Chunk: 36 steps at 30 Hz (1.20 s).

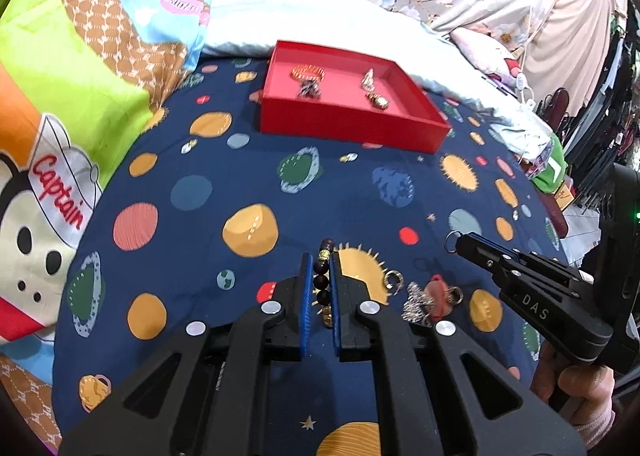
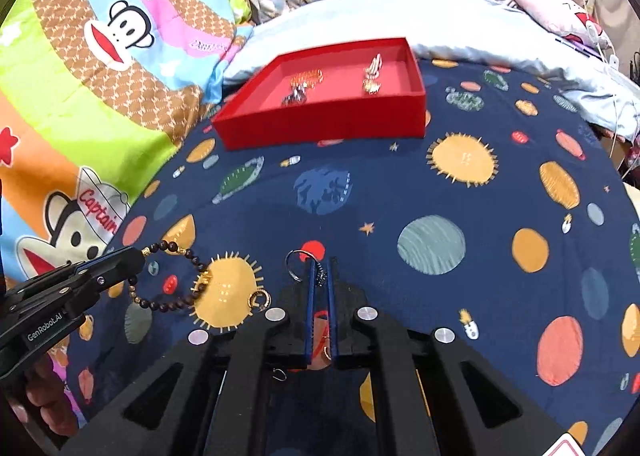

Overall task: Organize jewelry
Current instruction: 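Lift the bead bracelet with the left tool while the right tool grasps a hoop earring, then carry the bracelet and earring into the red tray and open both tools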

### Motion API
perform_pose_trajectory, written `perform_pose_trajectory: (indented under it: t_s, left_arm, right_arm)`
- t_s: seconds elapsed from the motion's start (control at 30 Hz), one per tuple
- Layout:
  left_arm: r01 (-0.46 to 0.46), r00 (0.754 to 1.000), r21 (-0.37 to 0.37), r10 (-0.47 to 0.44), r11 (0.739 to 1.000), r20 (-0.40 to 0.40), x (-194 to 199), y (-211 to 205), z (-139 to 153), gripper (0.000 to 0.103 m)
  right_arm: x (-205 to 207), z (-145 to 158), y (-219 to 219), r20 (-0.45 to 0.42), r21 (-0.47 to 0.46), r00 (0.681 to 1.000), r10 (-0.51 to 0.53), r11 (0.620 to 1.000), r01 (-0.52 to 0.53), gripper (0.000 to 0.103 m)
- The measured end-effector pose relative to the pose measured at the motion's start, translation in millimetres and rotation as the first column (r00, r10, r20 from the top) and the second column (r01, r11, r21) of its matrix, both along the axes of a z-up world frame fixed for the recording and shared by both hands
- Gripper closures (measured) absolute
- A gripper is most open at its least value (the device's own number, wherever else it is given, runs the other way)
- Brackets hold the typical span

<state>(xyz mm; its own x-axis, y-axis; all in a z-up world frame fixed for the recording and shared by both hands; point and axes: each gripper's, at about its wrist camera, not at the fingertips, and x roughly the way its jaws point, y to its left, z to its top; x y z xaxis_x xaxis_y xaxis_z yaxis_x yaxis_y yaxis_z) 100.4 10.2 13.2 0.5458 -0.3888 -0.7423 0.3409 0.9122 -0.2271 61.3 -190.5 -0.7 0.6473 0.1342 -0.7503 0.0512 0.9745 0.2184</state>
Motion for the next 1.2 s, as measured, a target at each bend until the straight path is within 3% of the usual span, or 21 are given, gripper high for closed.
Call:
perform_pose_trajectory:
  t_s: [0.47,0.83,1.03,1.2]
  left_arm:
    - [0.050,0.993,-0.025,-0.047,0.998,0.106,11,-20,54,0.096]
    - [0.074,0.976,-0.075,-0.057,0.994,0.209,103,-60,102,0.096]
    - [0.100,0.987,-0.127,-0.083,0.987,0.134,160,-85,85,0.096]
    - [0.079,0.996,-0.124,-0.074,0.989,0.045,193,-96,47,0.096]
  right_arm:
    - [6,36,-14,0.085,-0.001,0.996,0.017,1.000,-0.017,0.098]
    - [106,69,-54,0.144,0.042,0.990,0.002,0.999,-0.008,0.098]
    - [165,49,-58,0.090,0.051,0.996,0.003,0.999,-0.007,0.098]
    - [187,18,-60,0.029,0.042,1.000,0.004,0.999,-0.005,0.098]
